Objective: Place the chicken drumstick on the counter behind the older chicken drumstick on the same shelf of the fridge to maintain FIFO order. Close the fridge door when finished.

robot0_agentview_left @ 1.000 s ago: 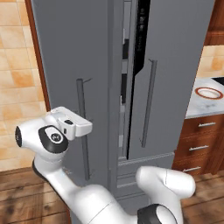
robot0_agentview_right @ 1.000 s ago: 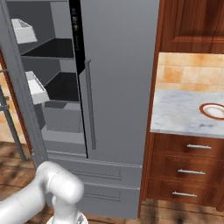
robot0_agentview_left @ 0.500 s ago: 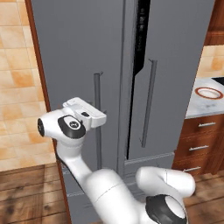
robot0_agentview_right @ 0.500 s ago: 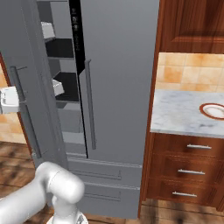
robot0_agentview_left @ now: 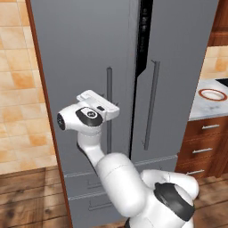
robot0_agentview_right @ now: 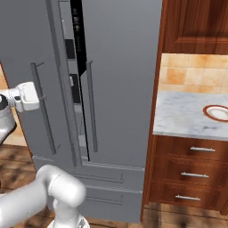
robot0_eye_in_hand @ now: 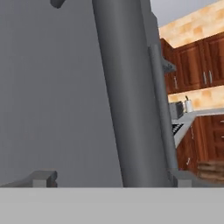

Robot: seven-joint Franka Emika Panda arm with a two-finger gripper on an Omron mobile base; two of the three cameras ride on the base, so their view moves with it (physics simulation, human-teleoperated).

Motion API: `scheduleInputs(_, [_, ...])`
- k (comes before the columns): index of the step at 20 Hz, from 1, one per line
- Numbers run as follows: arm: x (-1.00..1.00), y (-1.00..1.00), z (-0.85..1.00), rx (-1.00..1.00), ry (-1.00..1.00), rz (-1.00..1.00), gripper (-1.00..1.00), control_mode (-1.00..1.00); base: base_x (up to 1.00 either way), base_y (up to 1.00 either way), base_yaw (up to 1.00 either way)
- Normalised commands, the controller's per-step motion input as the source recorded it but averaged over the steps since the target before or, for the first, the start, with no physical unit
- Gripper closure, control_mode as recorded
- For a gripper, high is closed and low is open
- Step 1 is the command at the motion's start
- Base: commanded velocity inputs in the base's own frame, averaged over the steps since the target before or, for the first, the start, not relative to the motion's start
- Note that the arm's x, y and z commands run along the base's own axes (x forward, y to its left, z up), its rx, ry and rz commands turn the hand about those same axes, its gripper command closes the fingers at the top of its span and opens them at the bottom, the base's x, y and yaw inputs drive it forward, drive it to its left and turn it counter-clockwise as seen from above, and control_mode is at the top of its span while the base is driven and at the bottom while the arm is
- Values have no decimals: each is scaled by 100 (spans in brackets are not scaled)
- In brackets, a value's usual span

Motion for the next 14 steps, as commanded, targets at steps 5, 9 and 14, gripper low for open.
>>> scheduleInputs(5, [55,-23,25,0,-1,0,-100,-100,0,0,0])
scheduleInputs(9, [58,-16,14,0,0,0,-100,-100,0,0,0])
scheduleInputs(14, [64,-13,1,0,0,0,-100,-100,0,0,0])
